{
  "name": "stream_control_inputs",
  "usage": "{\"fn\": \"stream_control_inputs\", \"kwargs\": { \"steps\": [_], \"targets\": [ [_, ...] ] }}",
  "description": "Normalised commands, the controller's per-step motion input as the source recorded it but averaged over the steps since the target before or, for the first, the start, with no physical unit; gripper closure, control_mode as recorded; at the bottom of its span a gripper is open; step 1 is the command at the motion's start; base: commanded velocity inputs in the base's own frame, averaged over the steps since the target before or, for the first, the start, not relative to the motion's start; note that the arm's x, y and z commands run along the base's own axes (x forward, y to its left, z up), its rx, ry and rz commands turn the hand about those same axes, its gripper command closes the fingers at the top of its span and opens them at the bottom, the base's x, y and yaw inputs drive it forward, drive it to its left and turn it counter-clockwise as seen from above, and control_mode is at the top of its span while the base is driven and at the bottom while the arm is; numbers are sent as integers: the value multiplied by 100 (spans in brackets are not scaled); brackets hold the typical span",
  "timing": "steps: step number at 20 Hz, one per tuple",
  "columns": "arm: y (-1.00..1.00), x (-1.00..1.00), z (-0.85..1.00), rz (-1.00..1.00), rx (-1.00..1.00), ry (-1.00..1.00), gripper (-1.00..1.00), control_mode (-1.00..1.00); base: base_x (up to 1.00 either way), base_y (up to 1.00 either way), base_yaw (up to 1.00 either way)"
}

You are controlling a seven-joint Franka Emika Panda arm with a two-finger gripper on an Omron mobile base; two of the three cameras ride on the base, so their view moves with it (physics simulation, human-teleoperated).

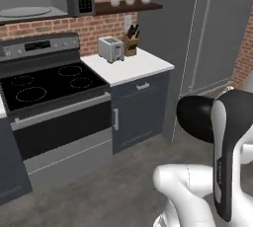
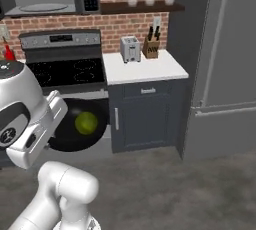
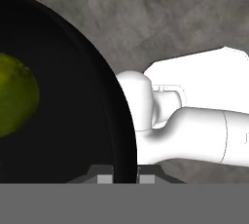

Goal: Pick the lime from the sink and place it in the bowl. Then pick the bowl and place it in the microwave. Then close the microwave door and press the start button.

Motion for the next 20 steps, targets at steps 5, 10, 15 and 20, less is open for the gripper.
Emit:
{"fn": "stream_control_inputs", "kwargs": {
  "steps": [5,10,15,20],
  "targets": [
    [0,0,0,0,0,0,100,100,39,-1,50],
    [0,0,0,0,0,0,100,100,17,3,46],
    [0,0,0,0,0,0,100,100,34,1,34],
    [0,0,0,0,0,0,100,100,61,19,26]
  ]
}}
